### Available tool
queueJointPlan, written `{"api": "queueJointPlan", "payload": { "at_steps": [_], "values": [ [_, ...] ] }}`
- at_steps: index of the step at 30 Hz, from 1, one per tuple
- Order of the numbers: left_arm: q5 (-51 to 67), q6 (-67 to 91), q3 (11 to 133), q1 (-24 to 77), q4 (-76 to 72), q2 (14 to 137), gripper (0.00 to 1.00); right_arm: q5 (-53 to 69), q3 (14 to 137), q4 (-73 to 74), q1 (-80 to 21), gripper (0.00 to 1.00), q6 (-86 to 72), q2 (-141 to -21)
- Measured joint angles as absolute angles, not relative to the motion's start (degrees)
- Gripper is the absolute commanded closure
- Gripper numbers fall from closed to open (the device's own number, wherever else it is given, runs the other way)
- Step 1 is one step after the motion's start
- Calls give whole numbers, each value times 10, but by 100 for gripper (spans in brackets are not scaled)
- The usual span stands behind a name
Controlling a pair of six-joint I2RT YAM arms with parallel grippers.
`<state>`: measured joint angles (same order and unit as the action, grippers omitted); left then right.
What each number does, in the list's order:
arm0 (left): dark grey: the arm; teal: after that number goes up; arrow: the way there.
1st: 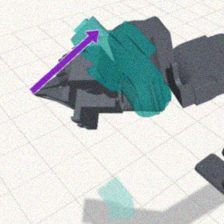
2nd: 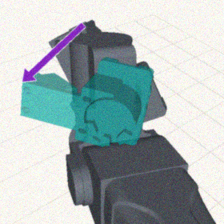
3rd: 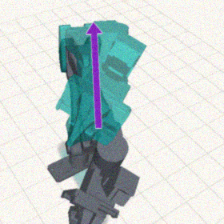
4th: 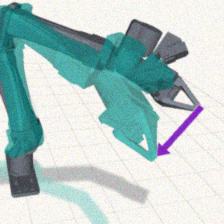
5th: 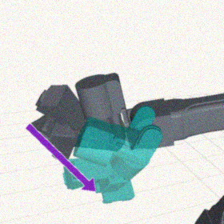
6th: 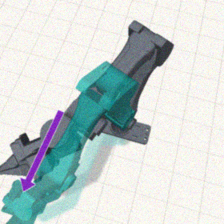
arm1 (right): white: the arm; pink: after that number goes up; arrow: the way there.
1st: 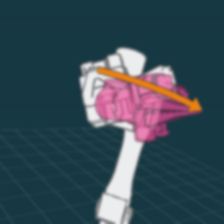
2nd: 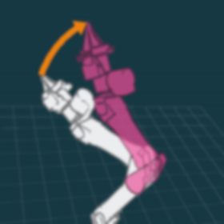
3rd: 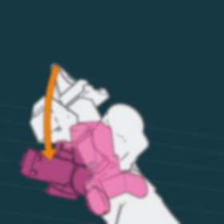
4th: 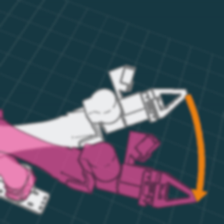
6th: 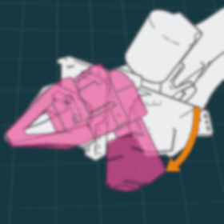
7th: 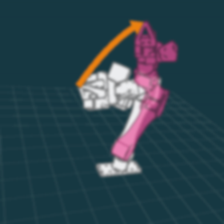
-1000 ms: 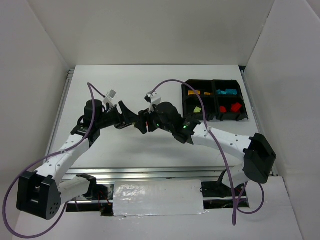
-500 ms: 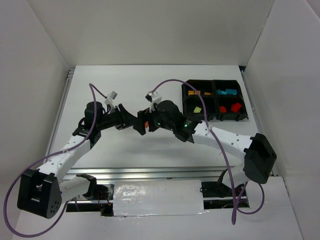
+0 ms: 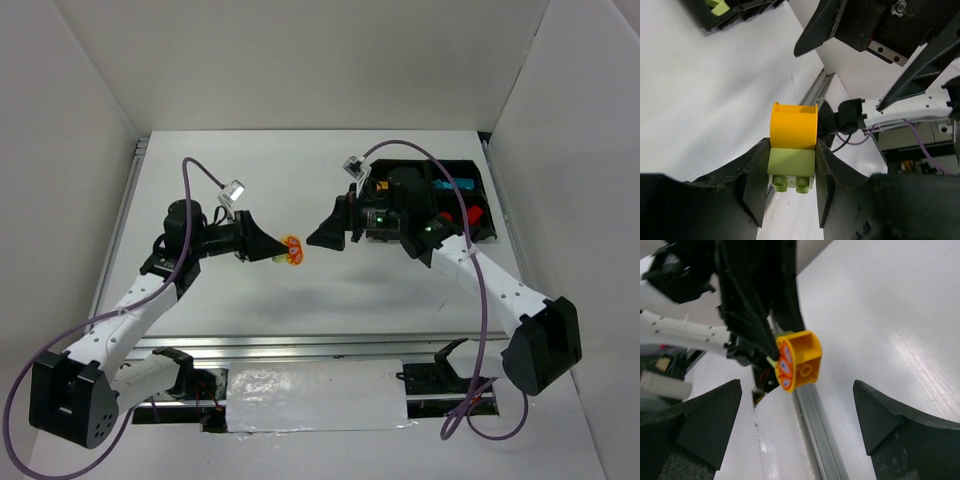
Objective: Sort the legos into containers by color
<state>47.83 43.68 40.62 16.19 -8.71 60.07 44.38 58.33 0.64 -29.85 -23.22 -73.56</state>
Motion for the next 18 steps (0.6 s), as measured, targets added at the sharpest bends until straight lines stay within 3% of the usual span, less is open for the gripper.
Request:
{"api": "queueJointPlan", "payload": {
  "at_steps": [6,11,18],
  "values": [
    [534,441,405,173,-151,572,100,530,585,-11,-291,2,-282,-707],
    [565,451,404,193,-202,535,100,589,565,-112,-290,6,-375,-724],
    [573,450,404,204,-209,533,100,614,557,-165,-325,8,-421,-745]
  ]
}}
